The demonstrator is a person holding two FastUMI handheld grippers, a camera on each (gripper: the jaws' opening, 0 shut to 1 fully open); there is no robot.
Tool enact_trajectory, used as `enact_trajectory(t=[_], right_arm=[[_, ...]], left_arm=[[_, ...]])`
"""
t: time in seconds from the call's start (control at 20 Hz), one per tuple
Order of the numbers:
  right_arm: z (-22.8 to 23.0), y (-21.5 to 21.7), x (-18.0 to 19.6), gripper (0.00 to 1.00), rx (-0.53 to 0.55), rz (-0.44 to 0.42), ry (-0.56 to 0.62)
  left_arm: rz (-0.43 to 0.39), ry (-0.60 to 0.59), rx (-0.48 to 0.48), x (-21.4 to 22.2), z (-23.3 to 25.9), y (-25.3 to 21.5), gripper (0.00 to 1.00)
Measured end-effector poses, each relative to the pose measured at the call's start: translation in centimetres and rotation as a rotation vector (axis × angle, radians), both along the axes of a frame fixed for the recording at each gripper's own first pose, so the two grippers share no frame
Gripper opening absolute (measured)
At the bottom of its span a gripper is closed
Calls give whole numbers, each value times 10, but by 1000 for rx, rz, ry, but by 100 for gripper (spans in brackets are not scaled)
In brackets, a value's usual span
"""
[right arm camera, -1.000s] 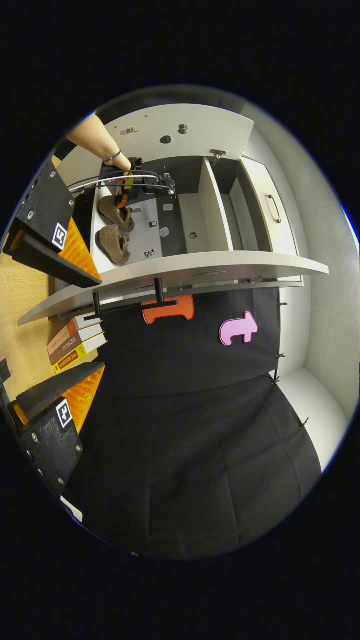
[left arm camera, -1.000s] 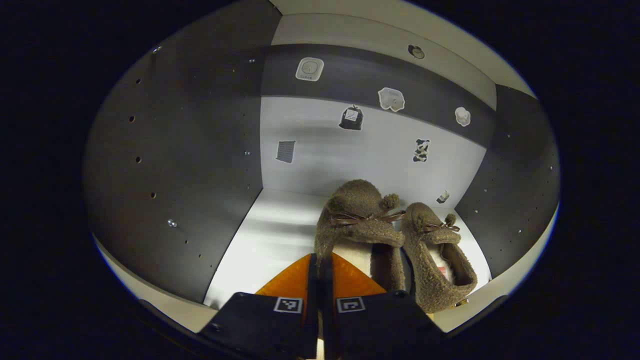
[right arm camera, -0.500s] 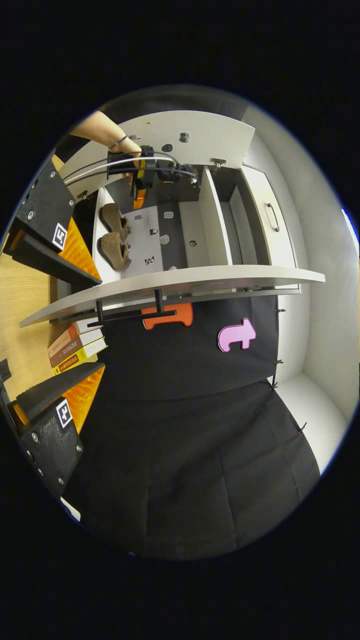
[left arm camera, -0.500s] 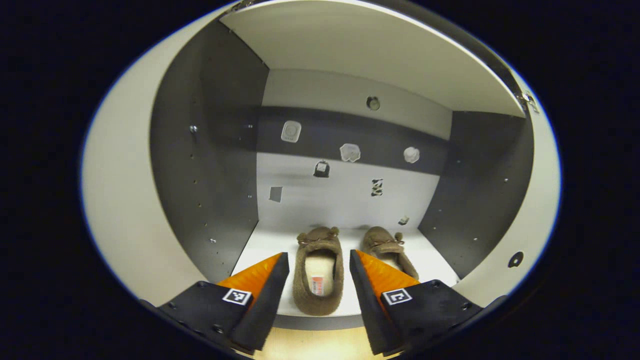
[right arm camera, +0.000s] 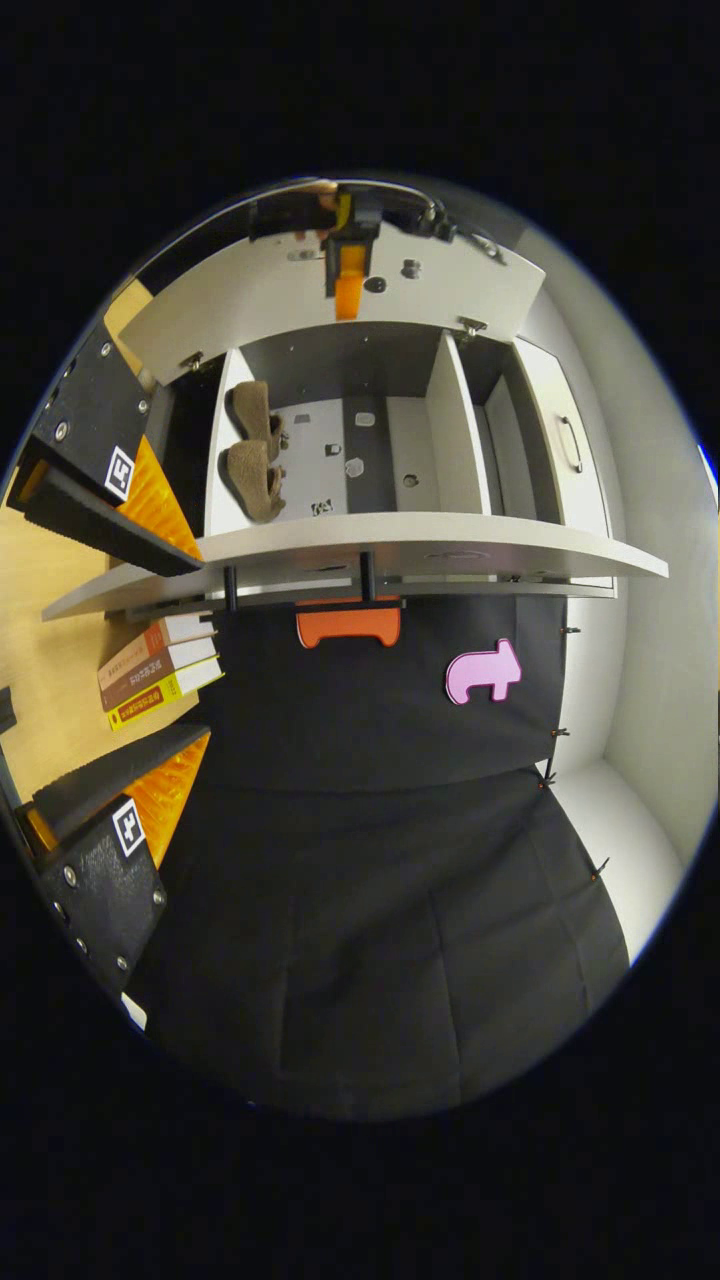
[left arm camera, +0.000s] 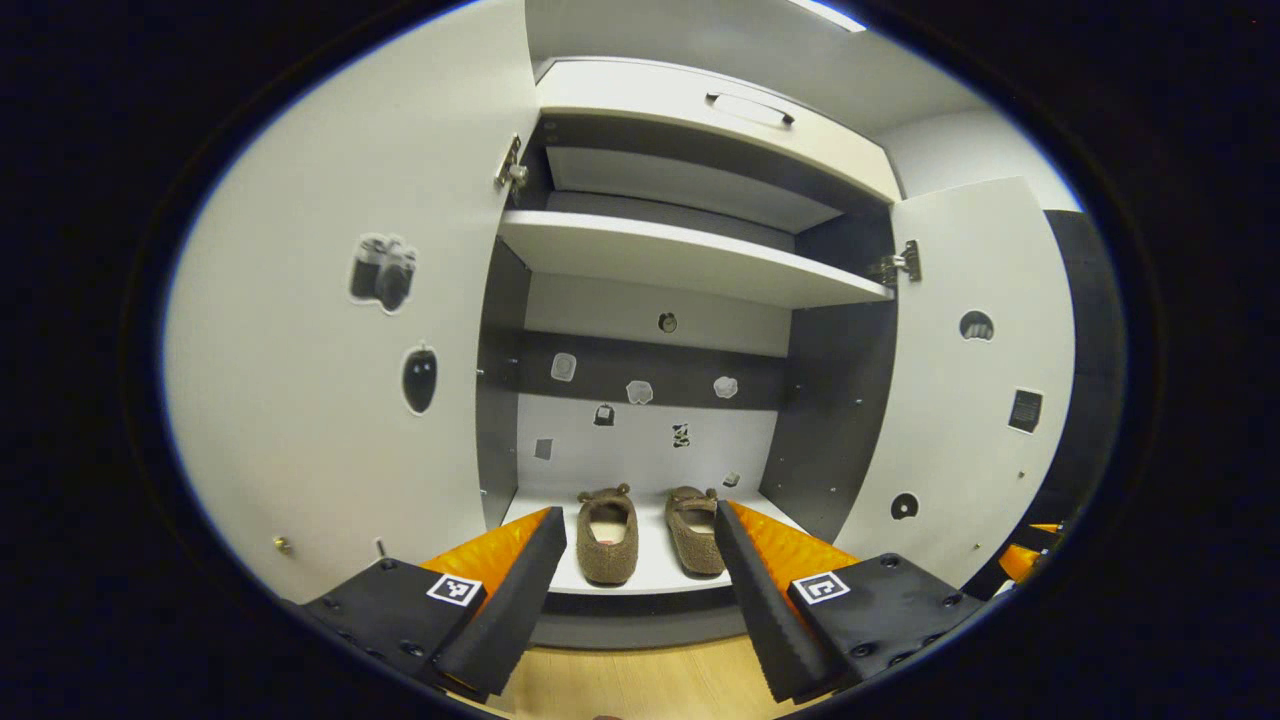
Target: Grab one shoe with the right hand and put it into the shoe cabinet, grab the other shoe with the left hand and put it into the shoe cabinet; then close the right door with the right hand and the left door with the left hand.
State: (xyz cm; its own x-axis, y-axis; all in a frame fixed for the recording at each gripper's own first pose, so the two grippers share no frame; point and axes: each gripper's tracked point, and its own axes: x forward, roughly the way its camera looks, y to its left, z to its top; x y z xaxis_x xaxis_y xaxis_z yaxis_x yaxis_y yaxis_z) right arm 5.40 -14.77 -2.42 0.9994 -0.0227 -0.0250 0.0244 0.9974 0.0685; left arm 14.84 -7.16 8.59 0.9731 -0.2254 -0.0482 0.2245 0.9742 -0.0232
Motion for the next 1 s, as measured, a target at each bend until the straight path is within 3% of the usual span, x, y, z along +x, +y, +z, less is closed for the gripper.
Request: enact_trajectory(t=[0.2,0.3,0.5,0.55,0.6,0.65,0.8,0.85,0.9,1.0], right_arm=[[-13,-4,16,92,12,-8,-2],[-20,-3,23,92,24,-8,9],[-30,0,34,92,24,-13,24],[-32,-1,34,92,25,-26,27],[-32,1,35,92,38,-28,28],[-31,4,35,91,53,-28,27],[-32,13,34,89,45,-34,29],[-31,15,34,99,29,-40,26],[-31,18,34,89,16,-43,27],[-29,29,33,89,2,-24,30]], left_arm=[[22,-48,-27,-66,3,33,95],[42,-50,-31,-89,-1,52,99],[106,-61,5,-122,-6,102,97],[149,-71,28,-129,-8,122,94],[190,-79,52,-136,-10,140,100],[226,-84,67,-142,-13,156,97],[280,-67,61,-154,-25,189,99],[287,-61,46,-155,-30,199,97],[293,-52,29,-154,-35,204,97],[303,-39,36,-152,-47,216,97]])
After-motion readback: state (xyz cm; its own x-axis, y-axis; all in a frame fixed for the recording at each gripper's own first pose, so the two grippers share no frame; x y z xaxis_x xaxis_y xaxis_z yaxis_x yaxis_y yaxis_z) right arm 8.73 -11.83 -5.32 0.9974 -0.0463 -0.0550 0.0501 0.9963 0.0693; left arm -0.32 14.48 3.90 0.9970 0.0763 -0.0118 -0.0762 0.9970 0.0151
